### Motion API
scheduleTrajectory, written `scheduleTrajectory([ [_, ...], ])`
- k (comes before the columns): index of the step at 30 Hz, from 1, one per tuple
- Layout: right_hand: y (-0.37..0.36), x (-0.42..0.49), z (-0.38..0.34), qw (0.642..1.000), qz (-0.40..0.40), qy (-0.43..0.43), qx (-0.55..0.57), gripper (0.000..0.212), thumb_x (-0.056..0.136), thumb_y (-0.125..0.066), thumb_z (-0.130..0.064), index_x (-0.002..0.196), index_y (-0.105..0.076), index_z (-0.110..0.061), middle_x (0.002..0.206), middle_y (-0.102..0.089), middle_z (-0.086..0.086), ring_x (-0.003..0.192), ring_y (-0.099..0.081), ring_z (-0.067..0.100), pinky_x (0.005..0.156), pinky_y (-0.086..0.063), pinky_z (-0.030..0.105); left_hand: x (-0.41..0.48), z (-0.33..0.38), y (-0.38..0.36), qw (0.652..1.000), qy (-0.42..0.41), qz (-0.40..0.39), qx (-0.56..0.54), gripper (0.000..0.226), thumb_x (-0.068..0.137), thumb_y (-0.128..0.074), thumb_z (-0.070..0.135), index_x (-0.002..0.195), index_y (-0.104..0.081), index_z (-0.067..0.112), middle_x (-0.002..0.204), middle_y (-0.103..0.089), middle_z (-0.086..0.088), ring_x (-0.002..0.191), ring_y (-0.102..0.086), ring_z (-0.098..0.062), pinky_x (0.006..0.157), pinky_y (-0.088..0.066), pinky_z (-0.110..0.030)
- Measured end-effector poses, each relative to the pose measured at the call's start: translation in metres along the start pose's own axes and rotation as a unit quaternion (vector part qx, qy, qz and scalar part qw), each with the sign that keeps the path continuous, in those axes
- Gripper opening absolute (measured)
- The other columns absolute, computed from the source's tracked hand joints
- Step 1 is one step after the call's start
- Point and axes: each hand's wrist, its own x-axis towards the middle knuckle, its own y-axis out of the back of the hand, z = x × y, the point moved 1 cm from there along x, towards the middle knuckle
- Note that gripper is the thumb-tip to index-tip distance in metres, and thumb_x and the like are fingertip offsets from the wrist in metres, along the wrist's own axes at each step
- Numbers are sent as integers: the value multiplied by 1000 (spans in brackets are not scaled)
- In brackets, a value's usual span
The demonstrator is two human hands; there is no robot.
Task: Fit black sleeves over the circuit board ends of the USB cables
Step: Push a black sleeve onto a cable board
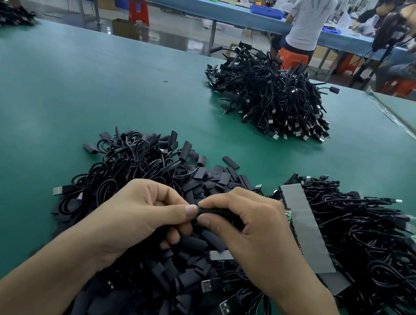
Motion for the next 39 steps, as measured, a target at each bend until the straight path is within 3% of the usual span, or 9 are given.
scheduleTrajectory([
  [10, 2, -1, 1, 1000, -24, -9, 6, 11, 88, -74, -23, 98, -76, -23, 89, -70, -14, 86, -66, 2, 76, -51, 17, -2, 1, -4, 1000, 2, -12, -9, 23, 60, -78, 29, 67, -70, 9, 62, -66, -12, 45, -56, -11, 41, -44, -17],
  [16, 3, 0, -2, 1000, 17, 1, 8, 19, 82, -79, -25, 101, -76, -23, 88, -71, -15, 85, -65, -3, 76, -48, 10, -1, 1, -3, 1000, -5, -16, -19, 19, 60, -78, 32, 62, -73, 14, 62, -66, -10, 45, -56, -10, 42, -45, -19],
  [19, 2, 1, -4, 999, 41, -12, 12, 24, 76, -81, -29, 98, -75, -24, 88, -72, -14, 85, -66, 0, 74, -51, 16, -1, 1, -1, 999, -9, -20, -24, 19, 61, -78, 33, 63, -73, 15, 62, -66, -9, 45, -56, -10, 42, -45, -18],
  [28, 1, 0, -5, 1000, 13, -12, 25, 16, 78, -82, -19, 93, -78, -19, 85, -74, -11, 81, -68, -1, 73, -53, 19, -1, 1, 0, 1000, -10, -19, -8, 19, 57, -79, 33, 62, -74, 16, 62, -66, -11, 45, -55, -10, 41, -43, -18],
  [39, -6, -1, -5, 998, 45, -1, 41, 16, 80, -80, -17, 96, -78, -19, 89, -75, -12, 81, -68, -4, 72, -55, 17, 0, 1, 1, 1000, -11, -5, -17, 19, 57, -77, 32, 62, -74, 14, 61, -65, -10, 44, -55, -10, 40, -42, -18],
])
